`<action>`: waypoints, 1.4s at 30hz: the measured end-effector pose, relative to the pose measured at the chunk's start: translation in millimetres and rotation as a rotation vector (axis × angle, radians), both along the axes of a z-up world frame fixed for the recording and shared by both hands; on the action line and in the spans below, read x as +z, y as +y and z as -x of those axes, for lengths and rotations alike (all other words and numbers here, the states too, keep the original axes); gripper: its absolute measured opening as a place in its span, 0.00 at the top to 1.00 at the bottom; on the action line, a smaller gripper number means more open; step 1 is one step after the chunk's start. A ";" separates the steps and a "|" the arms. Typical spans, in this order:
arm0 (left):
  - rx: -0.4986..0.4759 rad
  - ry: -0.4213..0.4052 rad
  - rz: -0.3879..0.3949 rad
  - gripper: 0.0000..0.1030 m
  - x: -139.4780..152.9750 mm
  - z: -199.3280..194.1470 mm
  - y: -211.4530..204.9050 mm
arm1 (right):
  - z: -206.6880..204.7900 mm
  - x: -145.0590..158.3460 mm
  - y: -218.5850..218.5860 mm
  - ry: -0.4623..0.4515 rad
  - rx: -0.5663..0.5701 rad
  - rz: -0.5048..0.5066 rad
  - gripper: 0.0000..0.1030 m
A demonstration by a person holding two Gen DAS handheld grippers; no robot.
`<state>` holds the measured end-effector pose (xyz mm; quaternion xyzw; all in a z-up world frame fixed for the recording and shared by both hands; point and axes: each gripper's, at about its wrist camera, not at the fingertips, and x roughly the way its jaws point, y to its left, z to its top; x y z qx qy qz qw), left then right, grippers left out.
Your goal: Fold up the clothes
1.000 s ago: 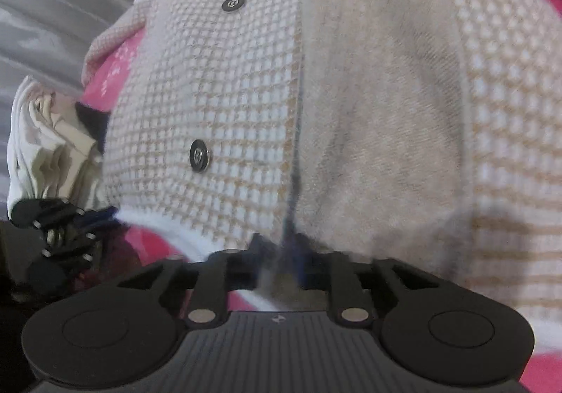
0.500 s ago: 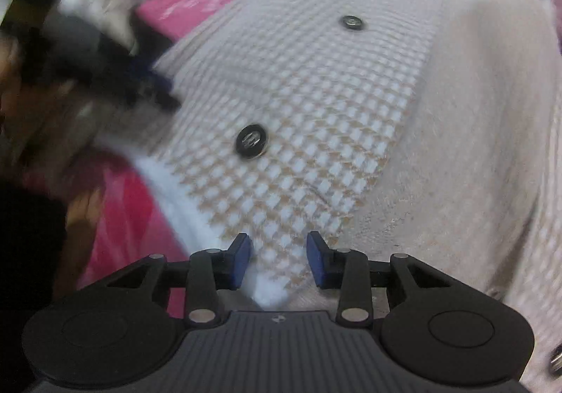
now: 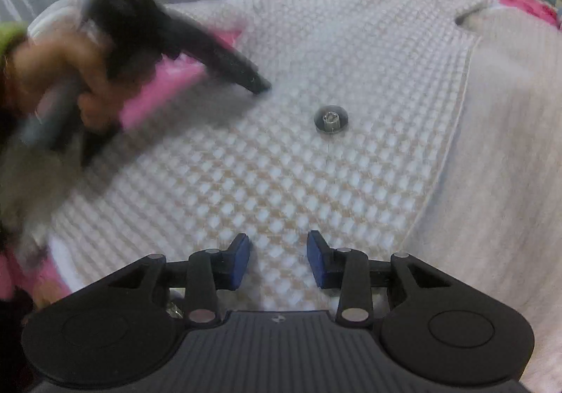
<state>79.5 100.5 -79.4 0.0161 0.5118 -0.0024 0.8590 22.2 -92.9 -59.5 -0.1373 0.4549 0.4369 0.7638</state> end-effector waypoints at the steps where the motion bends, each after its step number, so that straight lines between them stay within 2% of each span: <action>1: -0.023 0.011 -0.008 0.69 6.0 -0.9 0.4 | 2.2 1.1 -0.4 -0.029 0.030 0.004 0.60; 4: -0.037 0.043 0.061 0.68 41.1 1.3 23.2 | -2.0 12.7 4.6 -0.061 0.111 0.051 0.60; 7: 0.100 0.006 0.119 0.61 88.5 -3.4 85.9 | -5.3 33.6 17.8 -0.072 0.156 -0.003 0.60; 9: 0.271 -0.012 0.164 0.53 108.5 -9.7 141.1 | -24.5 57.0 29.8 -0.067 0.183 -0.098 0.56; 10: 0.369 -0.016 0.186 0.49 116.9 -13.4 171.8 | -37.1 66.7 41.9 -0.059 0.195 -0.146 0.48; 12: 0.566 -0.017 0.232 0.48 125.4 -17.2 234.1 | -68.0 80.7 75.9 -0.020 0.209 -0.241 0.40; 14: 0.727 -0.008 0.279 0.44 121.7 -17.5 288.8 | -109.9 81.2 122.9 0.074 0.219 -0.313 0.33; 16: 0.824 0.066 0.318 0.43 104.0 -23.1 333.9 | -147.8 70.6 174.1 0.159 0.227 -0.343 0.21; 19: 0.914 0.205 0.239 0.43 70.0 -46.2 385.0 | -186.5 48.8 247.3 0.219 0.208 -0.293 0.21; 20: 0.929 0.224 0.229 0.43 60.3 -52.5 397.5 | -194.9 41.7 268.9 0.229 0.219 -0.274 0.21; 22: 0.946 0.250 0.271 0.43 43.0 -59.9 415.9 | -207.4 28.2 305.4 0.222 0.207 -0.241 0.21; 24: 0.941 0.273 0.309 0.43 28.8 -66.4 424.6 | -212.4 12.5 325.7 0.280 0.193 -0.241 0.21; 26: 0.910 0.301 0.321 0.43 18.6 -75.2 423.2 | -216.9 -2.7 346.6 0.347 0.162 -0.196 0.21; 28: 0.895 0.320 0.316 0.43 10.6 -82.0 422.9 | -216.5 -15.6 360.0 0.352 0.144 -0.139 0.23; 29: 0.896 0.325 0.314 0.43 7.2 -83.9 424.6 | -213.1 -16.4 360.1 0.352 0.159 -0.148 0.26; 31: 0.899 0.334 0.327 0.43 2.1 -86.6 426.3 | -201.8 -8.8 353.4 0.359 0.205 -0.197 0.68; 32: 0.894 0.344 0.322 0.43 6.5 -84.3 427.6 | -194.3 -4.1 349.2 0.348 0.236 -0.221 0.75; 34: 0.872 0.353 0.306 0.43 10.1 -84.3 424.2 | -168.4 10.1 341.9 0.244 0.346 -0.244 0.79; 36: 0.838 0.343 0.305 0.43 15.8 -81.0 419.7 | -130.9 21.6 331.1 0.081 0.497 -0.243 0.79; 39: 0.783 0.335 0.326 0.43 24.7 -75.4 411.7 | -63.9 20.5 314.5 -0.200 0.712 -0.185 0.79; 42: 0.736 0.305 0.321 0.43 37.2 -72.1 398.5 | -2.5 -1.4 299.2 -0.547 0.909 -0.072 0.78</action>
